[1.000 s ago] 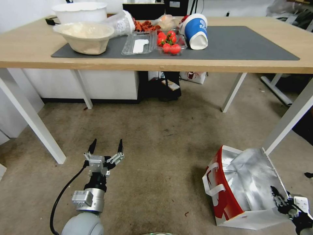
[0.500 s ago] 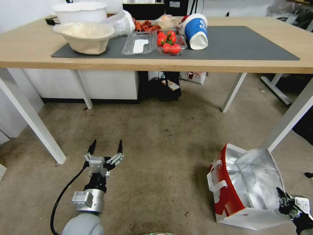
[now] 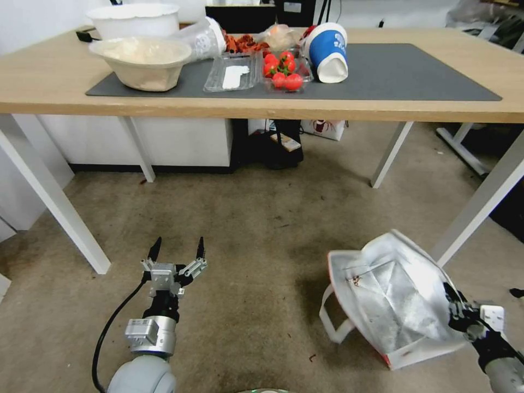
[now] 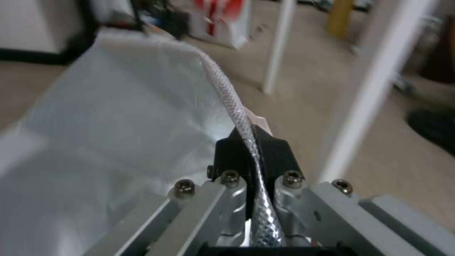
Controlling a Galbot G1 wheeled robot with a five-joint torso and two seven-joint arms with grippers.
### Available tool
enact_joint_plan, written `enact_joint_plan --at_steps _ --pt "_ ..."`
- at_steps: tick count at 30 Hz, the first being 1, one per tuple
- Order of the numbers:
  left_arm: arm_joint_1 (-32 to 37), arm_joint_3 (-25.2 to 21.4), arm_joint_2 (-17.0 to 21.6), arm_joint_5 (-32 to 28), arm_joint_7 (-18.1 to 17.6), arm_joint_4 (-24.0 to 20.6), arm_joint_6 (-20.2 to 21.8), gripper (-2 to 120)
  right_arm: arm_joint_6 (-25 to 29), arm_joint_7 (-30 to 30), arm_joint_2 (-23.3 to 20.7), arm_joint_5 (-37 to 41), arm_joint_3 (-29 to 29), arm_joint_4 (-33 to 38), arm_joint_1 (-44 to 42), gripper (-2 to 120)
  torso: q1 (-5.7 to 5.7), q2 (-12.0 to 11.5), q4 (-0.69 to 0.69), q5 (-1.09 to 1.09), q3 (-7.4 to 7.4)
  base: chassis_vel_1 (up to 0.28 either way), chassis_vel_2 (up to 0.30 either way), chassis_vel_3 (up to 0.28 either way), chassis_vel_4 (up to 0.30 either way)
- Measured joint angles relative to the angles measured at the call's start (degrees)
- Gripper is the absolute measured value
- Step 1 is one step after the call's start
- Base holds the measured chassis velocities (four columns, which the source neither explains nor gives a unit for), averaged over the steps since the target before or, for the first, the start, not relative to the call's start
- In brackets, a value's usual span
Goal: Pick up the food delivery bag from the floor and place it on the table.
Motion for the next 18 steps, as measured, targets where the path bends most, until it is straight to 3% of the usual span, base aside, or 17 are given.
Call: enact_joint_plan --at_steps 7,18 --pt "-0.3 -0.5 0.3 -0.2 -0.3 0.1 -1.0 98 -0.6 -3.9 -2.8 2.9 -1.0 4.3 0.8 0 0.0 0.0 0.01 0.0 0.0 0.0 0.0 0.0 0.0" --pt "-0.8 -1.1 0.7 -2.0 3.0 0.3 -3.5 99 -4.0 -11.3 -5.4 4.5 -0.7 12.9 1.6 0 0.0 0.0 0.0 0.0 0.0 0.0 0.0 0.0 0.0"
